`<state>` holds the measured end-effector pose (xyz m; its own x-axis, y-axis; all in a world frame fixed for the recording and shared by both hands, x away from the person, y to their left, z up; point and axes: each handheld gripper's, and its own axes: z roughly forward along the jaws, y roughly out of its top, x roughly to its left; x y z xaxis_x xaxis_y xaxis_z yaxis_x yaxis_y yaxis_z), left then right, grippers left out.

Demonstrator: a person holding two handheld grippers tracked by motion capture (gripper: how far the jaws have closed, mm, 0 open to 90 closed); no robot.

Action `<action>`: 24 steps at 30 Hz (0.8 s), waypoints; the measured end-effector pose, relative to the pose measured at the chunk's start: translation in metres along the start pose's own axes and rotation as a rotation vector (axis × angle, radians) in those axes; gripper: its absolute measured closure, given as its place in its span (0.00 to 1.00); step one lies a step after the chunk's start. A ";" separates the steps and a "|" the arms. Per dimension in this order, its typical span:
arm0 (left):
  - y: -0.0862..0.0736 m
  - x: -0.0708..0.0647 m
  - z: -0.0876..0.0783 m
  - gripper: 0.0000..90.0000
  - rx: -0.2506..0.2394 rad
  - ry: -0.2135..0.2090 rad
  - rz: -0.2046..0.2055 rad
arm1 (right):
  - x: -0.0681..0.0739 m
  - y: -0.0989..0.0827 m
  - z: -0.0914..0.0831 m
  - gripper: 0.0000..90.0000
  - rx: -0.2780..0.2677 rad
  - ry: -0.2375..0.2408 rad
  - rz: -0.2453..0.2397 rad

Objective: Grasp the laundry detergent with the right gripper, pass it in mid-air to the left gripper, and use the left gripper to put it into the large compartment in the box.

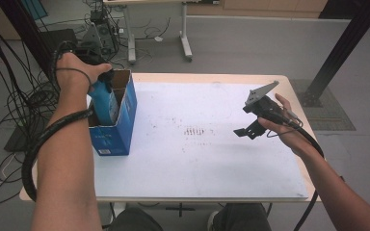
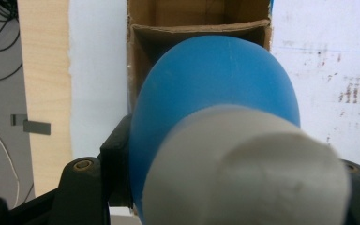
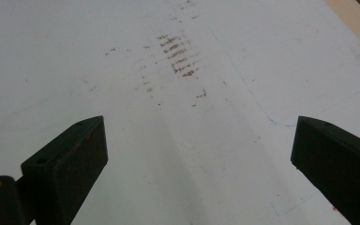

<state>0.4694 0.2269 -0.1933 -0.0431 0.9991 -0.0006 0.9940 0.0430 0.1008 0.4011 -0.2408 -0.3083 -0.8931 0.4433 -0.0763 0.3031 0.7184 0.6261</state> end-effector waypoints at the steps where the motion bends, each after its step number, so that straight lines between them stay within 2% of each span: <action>1: 0.000 0.000 0.004 0.42 -0.003 -0.001 0.000 | 0.000 0.000 0.001 0.05 0.006 0.002 -0.002; 14: -0.004 -0.006 0.042 0.42 0.017 -0.004 0.024 | -0.003 -0.009 0.007 0.04 0.029 0.008 0.008; 24: -0.004 -0.006 0.054 0.42 0.006 0.000 0.028 | -0.005 -0.015 0.009 0.04 0.023 0.006 0.025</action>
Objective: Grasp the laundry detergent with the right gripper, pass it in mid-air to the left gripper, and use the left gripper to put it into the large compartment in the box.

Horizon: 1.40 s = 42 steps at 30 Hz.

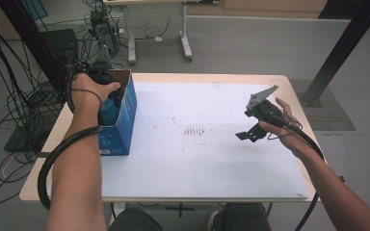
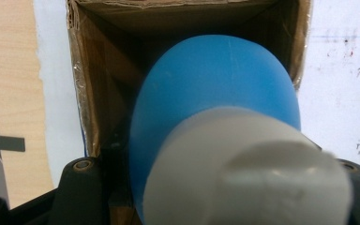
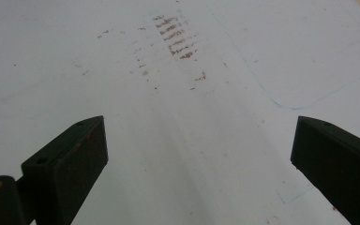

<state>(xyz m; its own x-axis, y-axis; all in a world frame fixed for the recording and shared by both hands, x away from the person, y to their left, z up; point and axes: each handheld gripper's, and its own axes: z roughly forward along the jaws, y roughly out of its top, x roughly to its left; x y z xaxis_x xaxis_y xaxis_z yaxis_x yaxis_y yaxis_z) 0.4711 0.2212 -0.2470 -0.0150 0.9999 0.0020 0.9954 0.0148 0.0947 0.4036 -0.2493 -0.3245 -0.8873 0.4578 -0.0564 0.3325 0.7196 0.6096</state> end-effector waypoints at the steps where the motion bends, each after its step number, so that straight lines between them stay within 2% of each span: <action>1: 0.000 0.001 0.001 0.42 -0.003 -0.002 -0.002 | 0.000 -0.001 0.001 0.04 -0.001 0.002 0.002; 8: -0.004 0.003 0.013 0.42 0.005 0.004 0.000 | -0.001 -0.003 0.003 0.04 -0.002 0.007 0.005; 15: -0.010 0.004 0.028 0.42 0.034 0.013 0.013 | -0.002 -0.004 0.005 0.04 -0.002 0.008 0.006; 16: -0.011 0.005 0.028 0.42 0.017 0.014 0.011 | -0.002 -0.005 0.005 0.04 -0.002 0.006 0.006; 21: -0.013 0.008 0.028 0.42 0.022 0.000 0.006 | -0.003 -0.006 0.003 0.04 -0.001 0.002 0.008; 42: -0.013 0.008 0.029 0.41 0.013 0.002 0.005 | -0.009 -0.004 -0.008 0.05 -0.010 -0.031 0.012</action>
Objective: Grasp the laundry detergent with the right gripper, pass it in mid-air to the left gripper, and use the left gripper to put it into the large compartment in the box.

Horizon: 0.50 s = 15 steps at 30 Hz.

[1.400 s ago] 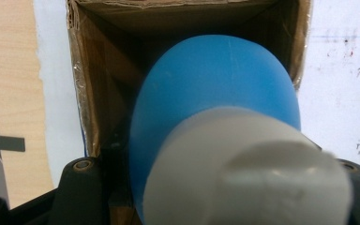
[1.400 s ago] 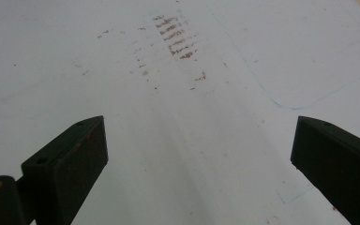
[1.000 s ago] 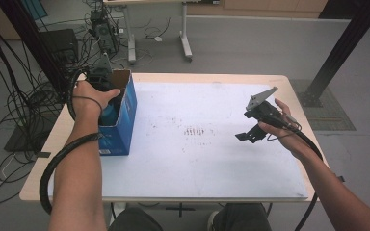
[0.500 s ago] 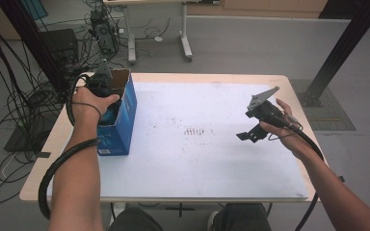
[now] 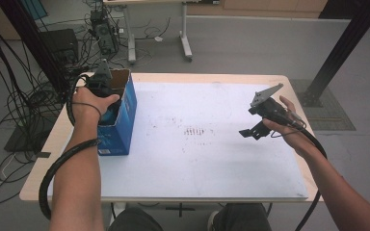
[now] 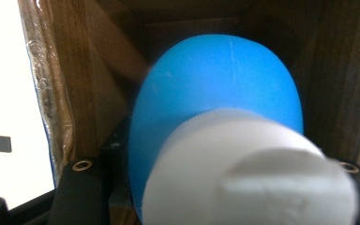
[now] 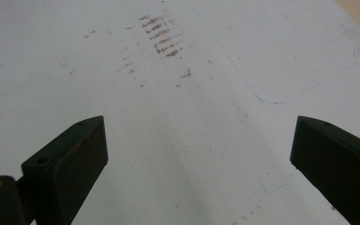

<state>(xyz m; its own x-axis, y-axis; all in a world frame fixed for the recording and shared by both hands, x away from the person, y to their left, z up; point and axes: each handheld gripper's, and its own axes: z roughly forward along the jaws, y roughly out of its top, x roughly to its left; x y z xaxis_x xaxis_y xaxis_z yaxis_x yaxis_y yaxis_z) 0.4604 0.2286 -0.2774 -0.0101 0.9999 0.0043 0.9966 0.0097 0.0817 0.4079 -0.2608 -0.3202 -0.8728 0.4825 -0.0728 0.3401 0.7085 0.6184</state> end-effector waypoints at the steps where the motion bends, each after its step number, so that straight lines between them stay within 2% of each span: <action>1: 0.000 0.000 0.000 0.41 0.000 0.000 0.000 | -0.001 0.000 -0.001 0.04 0.000 -0.005 -0.001; 12: -0.001 0.000 0.000 0.41 -0.002 0.000 0.002 | -0.006 0.007 -0.013 0.04 -0.014 -0.033 -0.008; 15: -0.001 0.001 0.000 0.41 -0.001 -0.002 0.002 | -0.008 0.009 -0.015 0.04 -0.016 -0.038 -0.025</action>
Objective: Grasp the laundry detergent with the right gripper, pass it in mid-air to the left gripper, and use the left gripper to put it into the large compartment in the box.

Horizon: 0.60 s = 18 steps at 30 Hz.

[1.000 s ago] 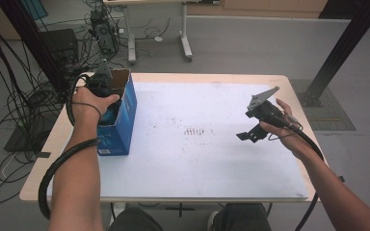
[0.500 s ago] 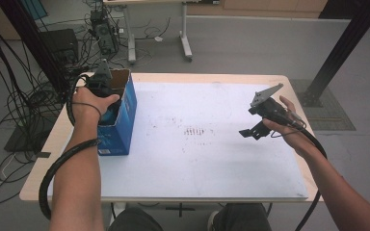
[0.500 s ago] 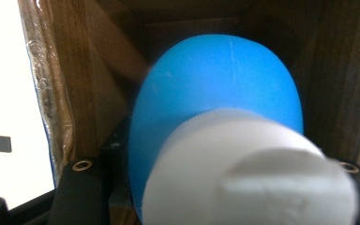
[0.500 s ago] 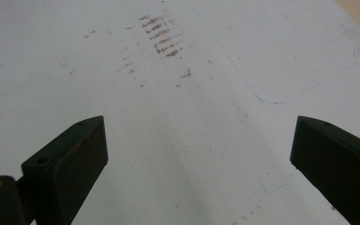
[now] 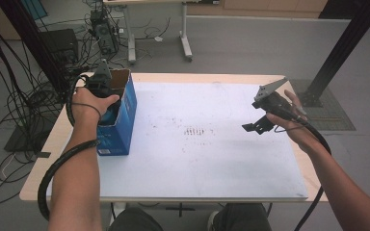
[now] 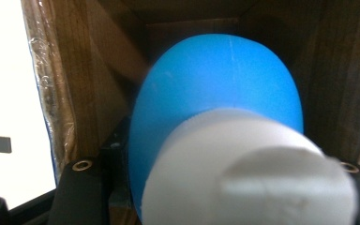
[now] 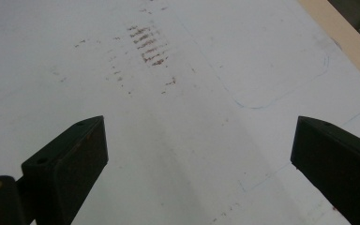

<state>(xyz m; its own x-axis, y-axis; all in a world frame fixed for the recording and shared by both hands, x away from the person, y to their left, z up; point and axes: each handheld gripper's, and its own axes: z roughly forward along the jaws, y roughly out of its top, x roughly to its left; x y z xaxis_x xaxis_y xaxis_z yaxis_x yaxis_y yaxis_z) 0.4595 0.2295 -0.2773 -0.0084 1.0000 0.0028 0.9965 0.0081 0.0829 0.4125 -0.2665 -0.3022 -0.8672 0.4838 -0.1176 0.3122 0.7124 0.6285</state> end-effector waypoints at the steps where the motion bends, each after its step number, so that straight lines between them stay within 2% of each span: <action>1: 0.000 0.000 0.000 0.41 -0.001 0.001 0.000 | 0.000 0.000 0.000 0.04 0.001 0.000 -0.001; 3: 0.000 0.000 0.000 0.41 -0.003 0.001 0.000 | 0.000 0.000 -0.001 0.04 0.003 -0.002 0.013; 15: -0.002 0.001 0.000 0.41 -0.009 -0.002 -0.001 | 0.001 0.002 -0.001 0.05 0.001 -0.004 0.011; 18: -0.002 0.001 0.000 0.41 -0.011 -0.002 0.000 | 0.000 0.003 -0.001 0.05 -0.002 -0.004 -0.008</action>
<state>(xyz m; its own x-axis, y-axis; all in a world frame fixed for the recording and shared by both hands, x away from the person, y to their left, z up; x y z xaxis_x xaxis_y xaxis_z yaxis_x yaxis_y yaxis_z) 0.4571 0.2303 -0.2773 -0.0081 1.0000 0.0006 0.9956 0.0080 0.0935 0.4131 -0.2644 -0.2998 -0.8682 0.4802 -0.1253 0.3048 0.7152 0.6289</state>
